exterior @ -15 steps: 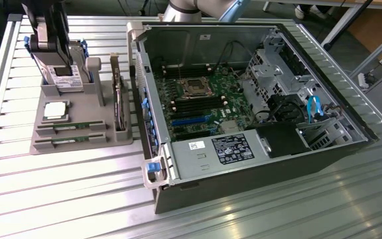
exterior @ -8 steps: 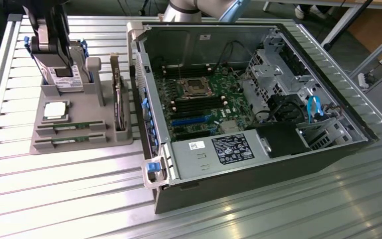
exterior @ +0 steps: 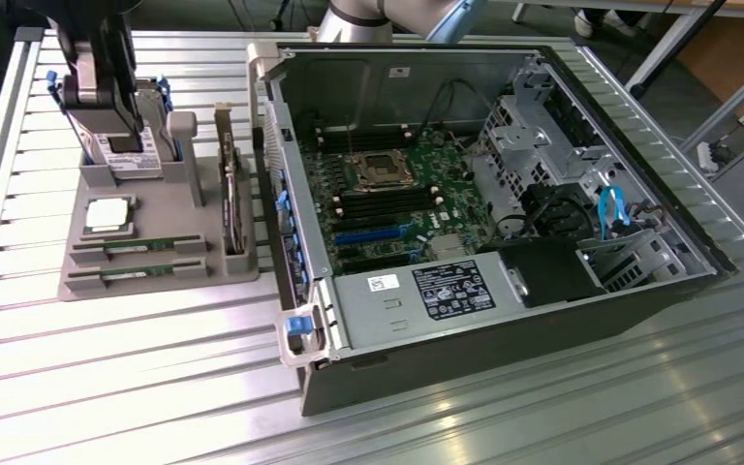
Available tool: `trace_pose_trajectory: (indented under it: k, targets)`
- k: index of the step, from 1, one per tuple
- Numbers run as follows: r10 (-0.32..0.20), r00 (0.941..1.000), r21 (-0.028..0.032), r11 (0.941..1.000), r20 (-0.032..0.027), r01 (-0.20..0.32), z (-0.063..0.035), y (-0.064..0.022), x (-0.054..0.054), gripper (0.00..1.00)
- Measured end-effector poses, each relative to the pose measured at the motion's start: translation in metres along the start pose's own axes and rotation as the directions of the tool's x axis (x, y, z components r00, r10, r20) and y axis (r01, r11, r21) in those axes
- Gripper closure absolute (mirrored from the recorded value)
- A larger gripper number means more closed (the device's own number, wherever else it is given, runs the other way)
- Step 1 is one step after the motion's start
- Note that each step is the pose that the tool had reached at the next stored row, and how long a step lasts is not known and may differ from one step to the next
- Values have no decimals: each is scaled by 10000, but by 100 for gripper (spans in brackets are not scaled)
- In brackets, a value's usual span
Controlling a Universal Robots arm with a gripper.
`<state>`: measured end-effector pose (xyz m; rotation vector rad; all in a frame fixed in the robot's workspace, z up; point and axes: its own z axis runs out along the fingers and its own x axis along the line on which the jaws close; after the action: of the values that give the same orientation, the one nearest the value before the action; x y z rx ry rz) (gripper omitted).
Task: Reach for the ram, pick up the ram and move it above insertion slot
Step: 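Pick up the ram and move it above insertion slot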
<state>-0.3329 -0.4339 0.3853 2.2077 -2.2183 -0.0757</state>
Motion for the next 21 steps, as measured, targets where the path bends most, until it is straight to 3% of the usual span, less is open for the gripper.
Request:
trace_pose_trajectory:
  k: [21]
  targets:
    - [-47, 10000, -1, 10000, -2, 47, 48, -2, 1, 70]
